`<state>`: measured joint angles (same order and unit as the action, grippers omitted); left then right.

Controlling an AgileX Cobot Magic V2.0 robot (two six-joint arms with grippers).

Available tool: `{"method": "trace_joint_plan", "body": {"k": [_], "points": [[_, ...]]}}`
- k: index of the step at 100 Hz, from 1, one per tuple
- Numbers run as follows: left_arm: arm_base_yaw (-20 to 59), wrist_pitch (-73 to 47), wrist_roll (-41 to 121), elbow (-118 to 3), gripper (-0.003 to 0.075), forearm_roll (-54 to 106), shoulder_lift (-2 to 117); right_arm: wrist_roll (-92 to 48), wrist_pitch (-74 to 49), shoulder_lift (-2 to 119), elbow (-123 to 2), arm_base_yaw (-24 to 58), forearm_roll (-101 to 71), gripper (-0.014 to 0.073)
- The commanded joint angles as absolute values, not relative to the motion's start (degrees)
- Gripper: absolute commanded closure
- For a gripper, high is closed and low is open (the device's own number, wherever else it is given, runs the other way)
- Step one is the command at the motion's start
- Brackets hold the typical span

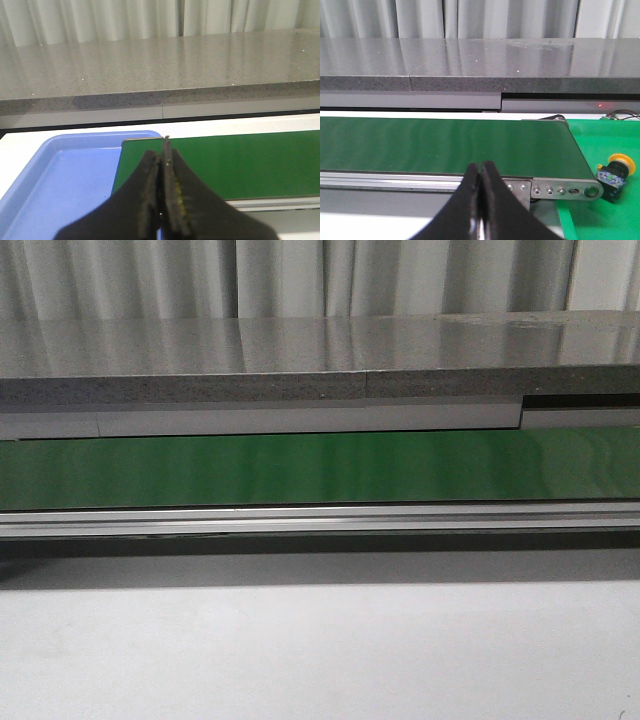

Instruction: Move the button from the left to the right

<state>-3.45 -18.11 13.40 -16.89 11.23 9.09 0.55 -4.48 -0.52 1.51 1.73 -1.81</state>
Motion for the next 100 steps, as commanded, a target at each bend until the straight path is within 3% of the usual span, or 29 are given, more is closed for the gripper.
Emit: {"method": "trace_joint_plan", "body": {"k": [1, 54, 79, 100], "points": [[-3.13, -13.69, 13.34, -18.43, 0.0739, 12.05, 9.79, 0.77, 0.81, -1.48, 0.53, 1.75, -1.13, 0.0662], [-3.13, -13.46, 13.34, -18.43, 0.0739, 12.05, 9.79, 0.77, 0.81, -1.48, 0.53, 1.75, -1.13, 0.0662], [-3.13, -4.95, 13.22, -13.19, 0.0739, 9.93, 7.92, 0.77, 0.81, -1.48, 0.53, 1.75, -1.13, 0.0662], [-3.13, -3.26, 0.55, -6.27, 0.0739, 0.55, 1.92, 0.77, 0.81, -1.48, 0.53, 1.75, -1.13, 0.0662]]}}
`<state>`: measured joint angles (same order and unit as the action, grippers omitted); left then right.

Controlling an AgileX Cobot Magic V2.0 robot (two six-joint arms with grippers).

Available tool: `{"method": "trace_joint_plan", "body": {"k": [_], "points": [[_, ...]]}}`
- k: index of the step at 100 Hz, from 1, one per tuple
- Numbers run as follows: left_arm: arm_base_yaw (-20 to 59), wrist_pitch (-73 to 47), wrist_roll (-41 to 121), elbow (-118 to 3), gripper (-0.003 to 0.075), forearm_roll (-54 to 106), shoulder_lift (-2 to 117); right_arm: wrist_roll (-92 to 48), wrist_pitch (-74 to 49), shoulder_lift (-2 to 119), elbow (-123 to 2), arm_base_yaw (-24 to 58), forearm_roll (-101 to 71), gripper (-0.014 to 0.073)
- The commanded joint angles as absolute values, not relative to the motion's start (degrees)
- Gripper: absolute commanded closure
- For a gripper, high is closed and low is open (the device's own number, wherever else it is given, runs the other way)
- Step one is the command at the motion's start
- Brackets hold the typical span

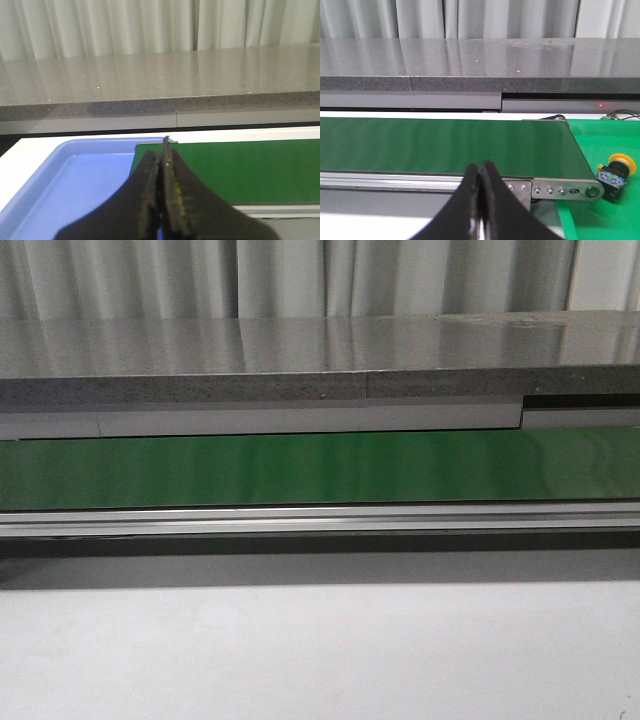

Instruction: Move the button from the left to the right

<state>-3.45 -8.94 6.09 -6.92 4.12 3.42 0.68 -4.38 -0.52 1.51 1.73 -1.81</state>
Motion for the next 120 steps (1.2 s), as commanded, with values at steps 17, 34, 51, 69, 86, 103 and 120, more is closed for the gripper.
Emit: {"method": "trace_joint_plan", "body": {"k": [17, 34, 51, 69, 86, 103, 120], "points": [[-3.13, -0.81, -1.68, -1.78, 0.0739, -2.08, -2.25, 0.77, 0.81, -1.48, 0.53, 1.75, -1.13, 0.0662], [-3.13, 4.3, -1.75, 1.27, 0.0739, -2.56, -2.25, 0.77, 0.81, -1.48, 0.53, 1.75, -1.13, 0.0662], [-3.13, 5.6, -1.75, 2.13, 0.0739, -3.18, -2.25, 0.77, 0.81, -1.48, 0.53, 1.75, -1.13, 0.0662], [-3.13, 5.6, -1.75, 2.13, 0.0739, -3.34, -2.25, 0.77, 0.81, -1.48, 0.53, 1.75, -1.13, 0.0662], [-3.13, 5.6, -1.75, 2.13, 0.0739, -3.34, -2.25, 0.77, 0.81, -1.48, 0.53, 1.75, -1.13, 0.0662], [-3.13, 5.6, -1.75, 2.13, 0.0739, -3.34, -2.25, 0.77, 0.81, -1.48, 0.53, 1.75, -1.13, 0.0662], [-3.13, 5.3, -1.75, 2.13, 0.0739, -3.34, -2.25, 0.77, 0.81, -1.48, 0.53, 1.75, -1.13, 0.0662]]}}
